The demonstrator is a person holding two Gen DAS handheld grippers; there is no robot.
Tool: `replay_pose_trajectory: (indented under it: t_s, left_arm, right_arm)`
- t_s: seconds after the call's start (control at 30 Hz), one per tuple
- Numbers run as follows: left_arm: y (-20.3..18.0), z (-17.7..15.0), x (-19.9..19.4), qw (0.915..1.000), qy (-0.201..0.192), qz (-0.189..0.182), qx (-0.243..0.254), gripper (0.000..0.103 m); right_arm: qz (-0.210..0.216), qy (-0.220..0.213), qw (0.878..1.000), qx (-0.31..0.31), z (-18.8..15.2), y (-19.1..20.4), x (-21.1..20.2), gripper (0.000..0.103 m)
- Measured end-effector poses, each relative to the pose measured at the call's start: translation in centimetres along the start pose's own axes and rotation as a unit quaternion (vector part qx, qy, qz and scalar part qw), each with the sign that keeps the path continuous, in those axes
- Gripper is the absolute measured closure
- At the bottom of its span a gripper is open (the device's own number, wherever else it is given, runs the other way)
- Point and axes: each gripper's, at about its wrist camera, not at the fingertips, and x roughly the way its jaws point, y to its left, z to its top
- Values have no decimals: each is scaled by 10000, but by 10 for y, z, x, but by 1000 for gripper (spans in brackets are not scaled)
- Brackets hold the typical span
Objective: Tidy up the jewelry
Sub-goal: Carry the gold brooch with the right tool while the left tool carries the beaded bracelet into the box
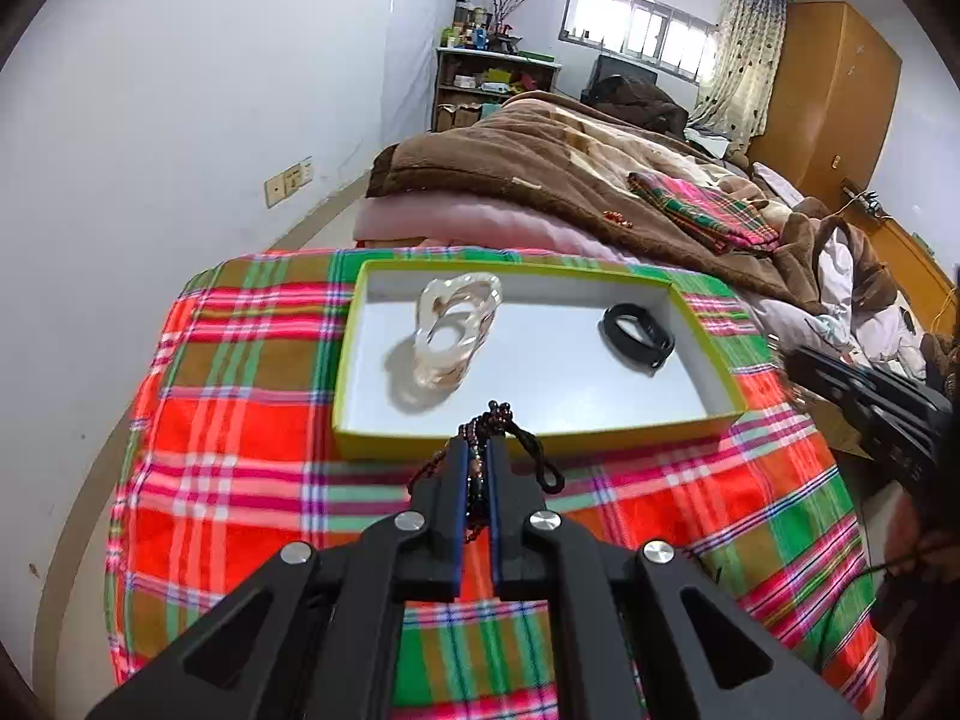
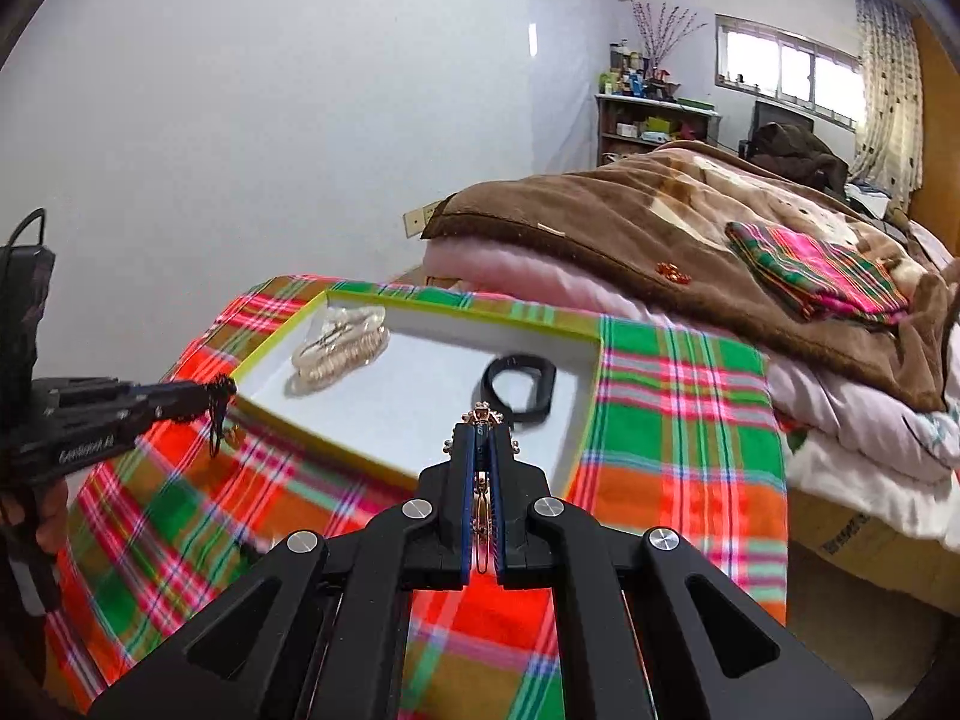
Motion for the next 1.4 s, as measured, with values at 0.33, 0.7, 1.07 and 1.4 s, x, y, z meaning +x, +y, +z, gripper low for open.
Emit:
replay_pose_trajectory:
  t_s: [0.33,0.7,1.07,1.4]
  left_arm:
    - [-7,18,27,9999,51,-124,40,97]
    - [-7,26,53,9997,162,-159,42,97]
    - [-9,28,71,9993,311,-199,49,97]
    - [-11,25,83,9988,469,-163,60,97]
  right_arm:
    - [247,387,9988,-183,42,5,68,99]
    - [584,888,9943,-70,58,5,132,99]
    - [641,1149,9912,-112,64,11,164,99]
    - [596,1315,9893,-197,63,16,180,99]
